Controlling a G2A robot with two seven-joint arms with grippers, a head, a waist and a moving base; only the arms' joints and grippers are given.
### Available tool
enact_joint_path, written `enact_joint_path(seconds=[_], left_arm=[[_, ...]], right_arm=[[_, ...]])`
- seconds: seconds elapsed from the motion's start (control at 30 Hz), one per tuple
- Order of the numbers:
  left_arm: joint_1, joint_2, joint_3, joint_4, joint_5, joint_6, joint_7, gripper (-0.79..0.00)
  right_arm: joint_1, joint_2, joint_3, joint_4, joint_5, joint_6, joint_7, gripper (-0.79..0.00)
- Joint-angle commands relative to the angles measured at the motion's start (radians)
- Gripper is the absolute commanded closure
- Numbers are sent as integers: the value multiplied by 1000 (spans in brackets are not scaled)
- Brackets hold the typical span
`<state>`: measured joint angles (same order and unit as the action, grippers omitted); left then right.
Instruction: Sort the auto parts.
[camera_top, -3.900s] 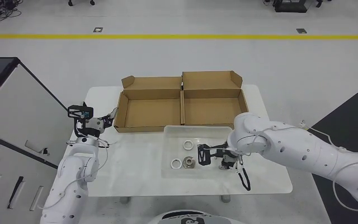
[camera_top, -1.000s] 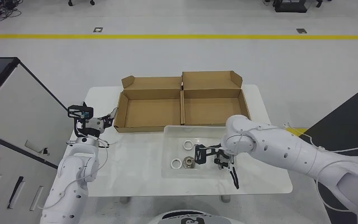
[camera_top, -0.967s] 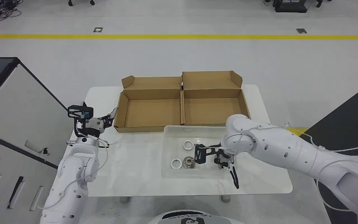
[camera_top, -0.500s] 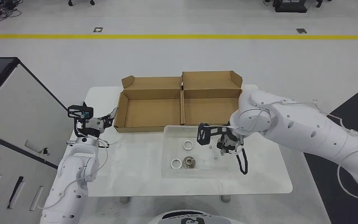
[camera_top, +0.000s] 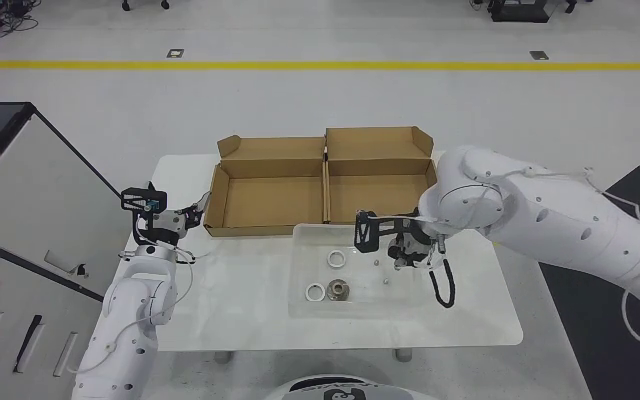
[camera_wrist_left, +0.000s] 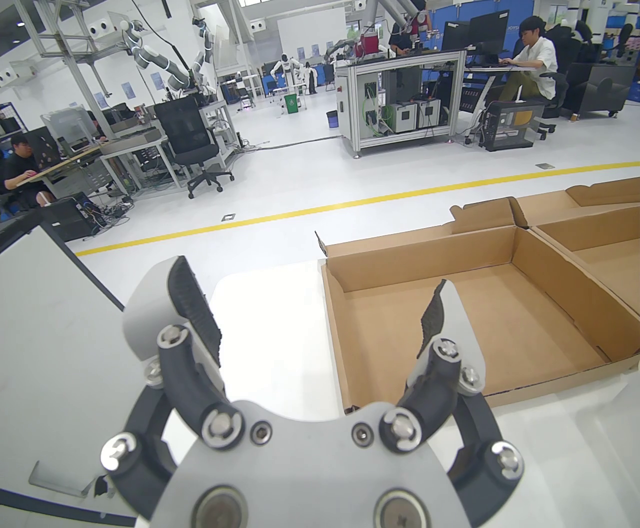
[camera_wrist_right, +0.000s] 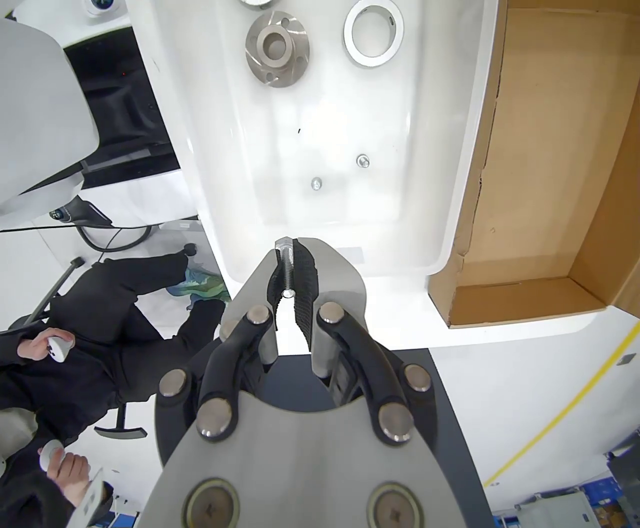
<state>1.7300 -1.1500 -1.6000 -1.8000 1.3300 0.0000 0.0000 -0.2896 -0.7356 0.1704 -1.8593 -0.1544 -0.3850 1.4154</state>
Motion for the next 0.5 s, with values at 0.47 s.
enact_joint_path(seconds=[0.47], left_arm=[[0,0,0,0,0,0,0,-785]], right_arm=[[-232,78,235,244,571,-146,-554,0]])
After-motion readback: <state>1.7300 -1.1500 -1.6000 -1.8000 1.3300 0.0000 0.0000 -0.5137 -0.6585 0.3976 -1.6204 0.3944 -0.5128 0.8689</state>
